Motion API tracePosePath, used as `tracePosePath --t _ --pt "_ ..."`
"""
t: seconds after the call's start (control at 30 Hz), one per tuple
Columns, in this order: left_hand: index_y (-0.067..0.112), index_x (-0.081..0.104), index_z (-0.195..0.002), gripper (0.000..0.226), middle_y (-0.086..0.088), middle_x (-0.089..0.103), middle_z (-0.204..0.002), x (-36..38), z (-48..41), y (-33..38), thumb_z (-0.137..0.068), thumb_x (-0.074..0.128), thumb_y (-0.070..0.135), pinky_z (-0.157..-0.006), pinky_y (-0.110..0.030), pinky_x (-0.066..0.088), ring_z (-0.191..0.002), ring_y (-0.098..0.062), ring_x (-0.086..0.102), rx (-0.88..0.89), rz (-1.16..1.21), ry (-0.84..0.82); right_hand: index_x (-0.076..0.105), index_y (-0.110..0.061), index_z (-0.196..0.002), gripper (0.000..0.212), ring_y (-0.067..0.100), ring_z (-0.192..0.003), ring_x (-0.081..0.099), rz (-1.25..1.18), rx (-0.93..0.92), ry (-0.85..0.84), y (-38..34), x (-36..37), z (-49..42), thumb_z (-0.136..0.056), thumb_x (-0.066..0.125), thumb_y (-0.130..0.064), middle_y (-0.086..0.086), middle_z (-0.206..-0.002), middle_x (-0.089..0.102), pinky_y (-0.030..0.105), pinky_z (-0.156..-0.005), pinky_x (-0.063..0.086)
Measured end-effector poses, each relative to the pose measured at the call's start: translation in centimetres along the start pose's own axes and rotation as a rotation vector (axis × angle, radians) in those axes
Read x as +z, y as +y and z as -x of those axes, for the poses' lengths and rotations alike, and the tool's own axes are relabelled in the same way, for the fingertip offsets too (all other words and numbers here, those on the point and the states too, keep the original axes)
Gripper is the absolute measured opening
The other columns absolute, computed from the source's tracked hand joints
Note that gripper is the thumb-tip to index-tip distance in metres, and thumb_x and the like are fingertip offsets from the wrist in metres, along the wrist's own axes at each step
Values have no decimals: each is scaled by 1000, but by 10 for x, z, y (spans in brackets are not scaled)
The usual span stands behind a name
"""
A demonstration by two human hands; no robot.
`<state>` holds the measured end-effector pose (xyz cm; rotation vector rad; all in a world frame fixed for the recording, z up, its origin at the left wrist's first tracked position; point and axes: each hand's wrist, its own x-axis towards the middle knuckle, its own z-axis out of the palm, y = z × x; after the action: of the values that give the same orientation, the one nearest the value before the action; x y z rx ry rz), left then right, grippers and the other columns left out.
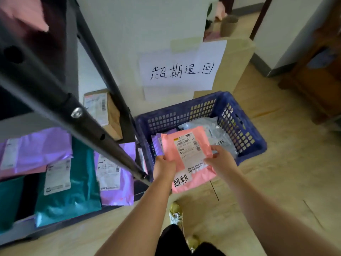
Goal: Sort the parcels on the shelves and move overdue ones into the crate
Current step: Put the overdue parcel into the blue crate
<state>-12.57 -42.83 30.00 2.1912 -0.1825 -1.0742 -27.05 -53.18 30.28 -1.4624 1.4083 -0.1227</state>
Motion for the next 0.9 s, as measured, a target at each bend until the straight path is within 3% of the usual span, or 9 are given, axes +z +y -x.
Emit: tracePosePath --t 0.07,0.13,0.27,0.37,0.47,0.57,0.7,0.8,0.9 --pt "16 49 -127 36 2 58 -85 5 -17 4 -91 53 16 -66 -30 52 -77 -22 62 -24 -72 -3 49 -12 -134 50 13 -64 64 18 17 -19 -6 4 -18 -88 65 1 8 -109 65 15 -46 48" --pt "16 54 -125 35 -1 64 -92 8 -32 7 -90 53 19 -66 -30 53 -80 -23 65 -33 -114 8 47 -14 -136 54 11 -60 61 27 16 -27 -9 6 -33 -87 64 3 8 -111 65 12 -43 44" --pt "14 45 -138 52 -8 62 -118 18 -59 13 -87 56 16 -61 -29 50 -82 -21 61 -67 -70 44 42 -19 -141 62 15 -63 62 85 22 -63 -8 12 -68 -87 61 3 7 -99 67 28 -54 54" --pt "16 41 -140 55 -3 61 -105 25 -74 17 -88 55 12 -53 -25 43 -74 -17 60 -87 -40 56 43 -23 -138 60 17 -66 65 163 19 -113 -8 20 -96 -87 61 2 6 -99 67 38 -65 59" --pt "20 45 -141 52 -1 64 -109 33 -92 19 -90 54 12 -51 -25 47 -71 -16 64 -84 -78 22 37 -28 -145 66 15 -67 65 273 -33 -171 -10 30 -122 -89 61 -1 8 -110 67 28 -54 56" --pt "21 45 -142 53 1 64 -111 47 -119 11 -91 53 10 -59 -28 52 -75 -14 65 -101 -90 34 34 -33 -148 69 13 -72 66 388 -102 -263 -2 44 -153 -90 59 -4 5 -117 65 23 -52 52" --pt "21 39 -146 59 -3 57 -129 60 -152 -2 -91 49 3 -71 -39 59 -83 -15 64 -143 -12 77 33 -37 -146 67 15 -82 66 615 -195 -371 6 65 -198 -89 58 -11 1 -114 63 35 -68 61" --pt "28 30 -152 67 -2 42 -146 67 -181 -17 -92 46 1 -50 -24 47 -84 -15 62 -187 71 101 31 -39 -145 61 18 -87 64 759 -272 -418 12 80 -229 -93 57 -21 3 -117 61 39 -75 60" --pt "28 31 -152 68 -8 43 -147 70 -207 -31 -92 46 -1 -44 -18 43 -87 -15 61 -210 48 108 28 -39 -146 60 20 -89 66 814 -312 -464 23 99 -252 -95 55 -25 4 -121 61 40 -76 60"
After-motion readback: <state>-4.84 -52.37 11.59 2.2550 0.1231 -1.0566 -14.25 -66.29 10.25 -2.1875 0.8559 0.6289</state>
